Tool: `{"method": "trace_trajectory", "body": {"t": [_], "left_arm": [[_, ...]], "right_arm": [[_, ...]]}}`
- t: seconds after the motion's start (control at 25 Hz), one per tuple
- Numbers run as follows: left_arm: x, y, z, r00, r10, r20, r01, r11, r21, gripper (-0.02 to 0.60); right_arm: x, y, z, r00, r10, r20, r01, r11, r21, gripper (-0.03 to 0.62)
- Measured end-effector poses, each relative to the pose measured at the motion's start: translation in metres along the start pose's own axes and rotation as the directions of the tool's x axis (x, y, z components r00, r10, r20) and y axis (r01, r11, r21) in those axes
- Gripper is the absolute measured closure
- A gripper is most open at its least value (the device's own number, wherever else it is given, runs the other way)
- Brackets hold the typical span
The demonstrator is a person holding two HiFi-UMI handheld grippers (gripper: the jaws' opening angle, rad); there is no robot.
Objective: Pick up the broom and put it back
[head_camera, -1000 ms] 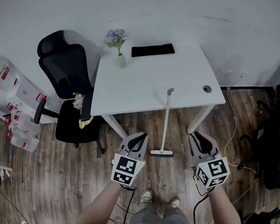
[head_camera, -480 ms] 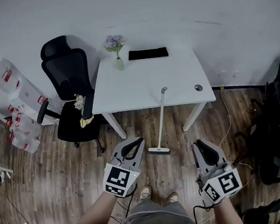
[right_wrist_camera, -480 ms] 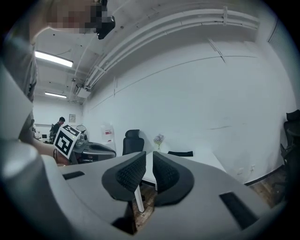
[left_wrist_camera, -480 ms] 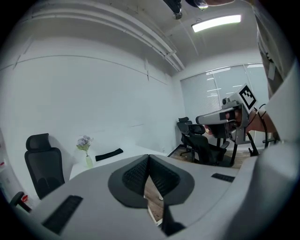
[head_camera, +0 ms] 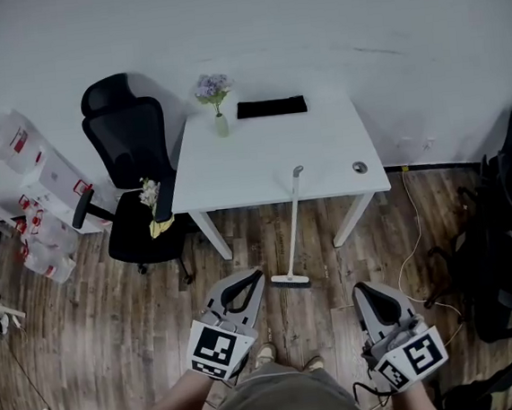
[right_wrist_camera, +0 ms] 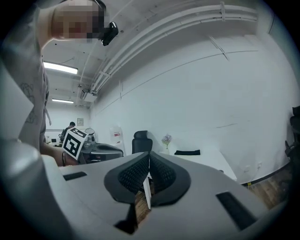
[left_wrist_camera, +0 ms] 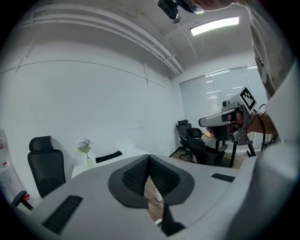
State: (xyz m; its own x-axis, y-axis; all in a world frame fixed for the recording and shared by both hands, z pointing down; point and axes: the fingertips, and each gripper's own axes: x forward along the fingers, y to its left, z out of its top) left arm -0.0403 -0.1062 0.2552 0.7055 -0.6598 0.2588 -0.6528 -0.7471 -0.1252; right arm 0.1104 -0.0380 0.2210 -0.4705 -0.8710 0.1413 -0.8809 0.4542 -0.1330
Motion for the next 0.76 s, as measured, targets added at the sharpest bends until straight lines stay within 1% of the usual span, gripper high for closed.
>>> {"method": "trace_trajectory", "body": {"t": [0.08, 0.2, 0.4, 0.76], "left_arm": [[-0.001, -0.003, -0.001, 1.0, 0.002, -0.006, -0.002, 1.0, 0.017, 0.566], [0.001, -0.006, 0.001, 1.0, -0.002, -0.008, 0.002, 0.999, 0.044, 0.566], [0.001, -0.009, 0.01, 1.0, 0.012, 0.016, -0.012, 1.0, 0.025, 0.566], [-0.002, -0.014, 0.016, 0.999, 0.016, 0.028, -0.017, 1.0, 0.023, 0.566]], "right_arm": [[-0.001, 0.003, 0.0, 1.0, 0.006, -0.005, -0.007, 1.0, -0.019, 0.563], [-0.002, 0.001, 0.002, 1.0, 0.013, -0.004, -0.013, 1.0, -0.023, 0.563], [-0.006, -0.003, 0.003, 1.0, 0.006, -0.001, -0.006, 1.0, -0.024, 0.563], [-0.008, -0.003, 0.005, 1.0, 0.004, 0.009, -0.004, 1.0, -0.025, 0.563]]}}
